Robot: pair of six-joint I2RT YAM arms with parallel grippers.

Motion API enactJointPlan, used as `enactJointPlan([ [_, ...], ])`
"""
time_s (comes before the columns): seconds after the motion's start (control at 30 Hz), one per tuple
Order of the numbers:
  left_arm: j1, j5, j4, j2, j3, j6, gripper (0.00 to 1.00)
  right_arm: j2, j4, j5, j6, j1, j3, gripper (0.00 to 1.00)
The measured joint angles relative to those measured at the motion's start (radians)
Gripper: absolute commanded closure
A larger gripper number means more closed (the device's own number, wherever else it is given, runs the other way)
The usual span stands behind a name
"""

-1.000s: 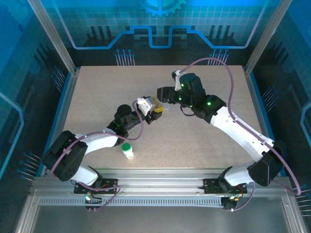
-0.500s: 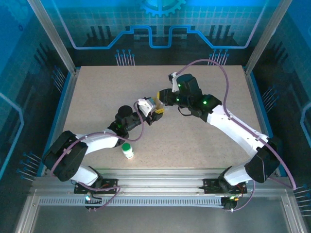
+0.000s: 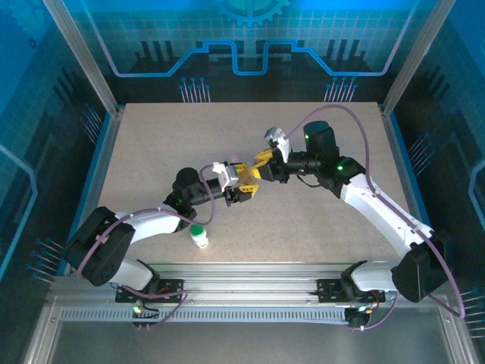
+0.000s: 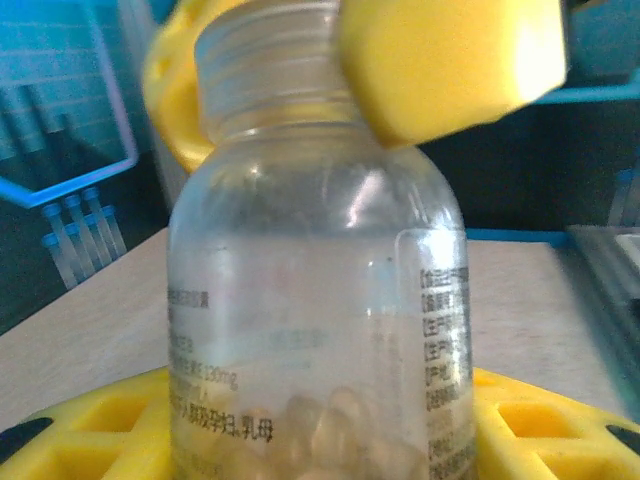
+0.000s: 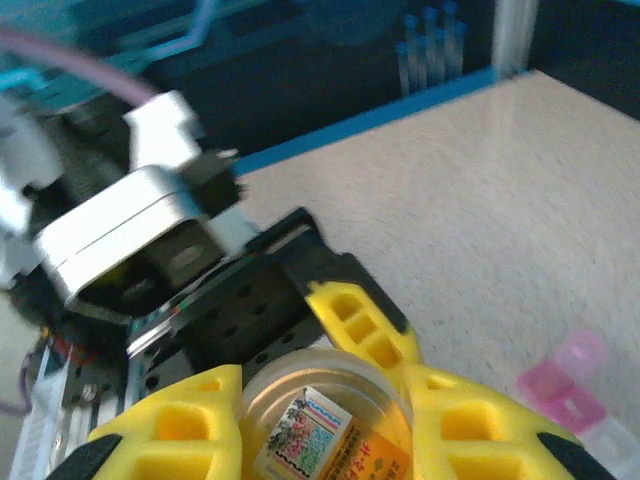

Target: Sort the pills into containers

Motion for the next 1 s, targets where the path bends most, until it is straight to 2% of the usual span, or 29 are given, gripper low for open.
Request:
enactJointPlan([
  [0.1,0.006,0.115,0.027,0.0,0.0,-0.038,1.0,-0.005,-0.101,-0.08,-0.192,0.0,0.034,0.72],
  [0.2,0.007,0.182,0.048,0.0,0.0,-0.061,1.0,0.007,-0.218,-0.124,-0.339,0.0,0.085,0.53],
  [0.27,0.008,0.207,0.052,0.0,0.0,-0.072,1.0,0.022,-0.289,-0.133,-0.401,0.0,0.117,0.44],
  [0.37,0.016,0.232,0.049,0.0,0.001,-0.074,1.0,0.034,-0.362,-0.132,-0.451,-0.003,0.137,0.18],
  [0.5,0.019,0.246,0.035,0.0,0.002,-0.073,1.0,0.031,-0.383,-0.105,-0.446,-0.003,0.137,0.05],
  [0.63,0.019,0.24,0.019,0.0,0.007,-0.066,1.0,-0.013,-0.379,-0.06,-0.416,-0.003,0.122,0.01],
  [0.73,0.019,0.174,-0.001,0.0,0.008,-0.048,1.0,-0.076,-0.336,0.006,-0.342,-0.003,0.1,0.0],
  [0.83,0.019,0.063,-0.047,0.0,0.015,-0.018,1.0,-0.138,-0.263,0.118,-0.212,-0.005,0.081,0.04],
  [0.9,0.018,-0.03,-0.086,0.0,0.031,-0.009,1.0,-0.165,-0.197,0.221,-0.084,-0.005,0.076,0.1],
  [1.0,0.011,-0.174,-0.119,0.0,0.054,0.003,1.0,-0.164,-0.113,0.378,0.14,-0.002,0.076,0.13],
])
